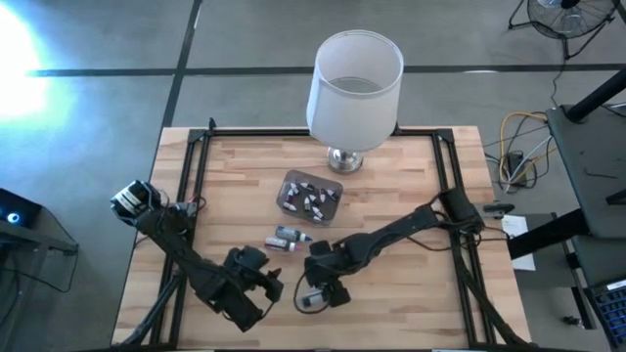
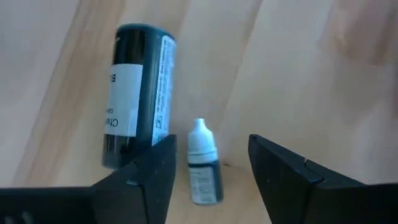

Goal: Pick & Place food coloring
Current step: Put the small dark green food coloring into the black bin

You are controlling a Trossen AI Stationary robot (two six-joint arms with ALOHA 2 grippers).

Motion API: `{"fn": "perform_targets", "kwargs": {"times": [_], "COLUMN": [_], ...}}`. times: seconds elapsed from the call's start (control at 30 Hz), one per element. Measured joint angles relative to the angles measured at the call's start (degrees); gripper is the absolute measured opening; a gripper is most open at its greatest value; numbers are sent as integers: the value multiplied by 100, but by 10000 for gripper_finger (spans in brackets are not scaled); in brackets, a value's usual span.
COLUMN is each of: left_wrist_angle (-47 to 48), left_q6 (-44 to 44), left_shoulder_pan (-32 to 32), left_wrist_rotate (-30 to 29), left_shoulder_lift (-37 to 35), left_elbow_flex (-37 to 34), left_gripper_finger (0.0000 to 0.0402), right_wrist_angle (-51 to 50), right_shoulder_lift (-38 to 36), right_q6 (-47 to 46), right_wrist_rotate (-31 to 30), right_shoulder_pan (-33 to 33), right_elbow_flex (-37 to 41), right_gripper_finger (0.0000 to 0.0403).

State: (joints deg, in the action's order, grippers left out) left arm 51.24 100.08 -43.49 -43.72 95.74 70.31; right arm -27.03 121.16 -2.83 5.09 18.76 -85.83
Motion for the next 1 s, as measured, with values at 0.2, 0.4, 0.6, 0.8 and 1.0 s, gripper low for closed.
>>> {"fn": "perform_targets", "kwargs": {"times": [0.2,0.4,0.6,0.8,1.0], "left_wrist_angle": [313,537,525,527,531], "left_q6": [-16,-18,31,54,58], "left_shoulder_pan": [17,33,36,36,36], "left_wrist_rotate": [17,17,31,33,33], "left_shoulder_lift": [-4,-4,-4,-4,-4], "left_elbow_flex": [-35,-35,-35,-35,-35], "left_gripper_finger": [210,210,211,211,211], "right_wrist_angle": [-103,-88,190,415,573], "right_shoulder_lift": [-17,-17,-13,-9,-9], "right_q6": [-54,-64,-63,-6,46], "right_wrist_rotate": [0,234,249,244,229], "right_shoulder_pan": [-11,-7,-2,-2,-2], "right_elbow_flex": [14,75,173,254,445], "right_gripper_finger": [166,155,153,153,152]}}
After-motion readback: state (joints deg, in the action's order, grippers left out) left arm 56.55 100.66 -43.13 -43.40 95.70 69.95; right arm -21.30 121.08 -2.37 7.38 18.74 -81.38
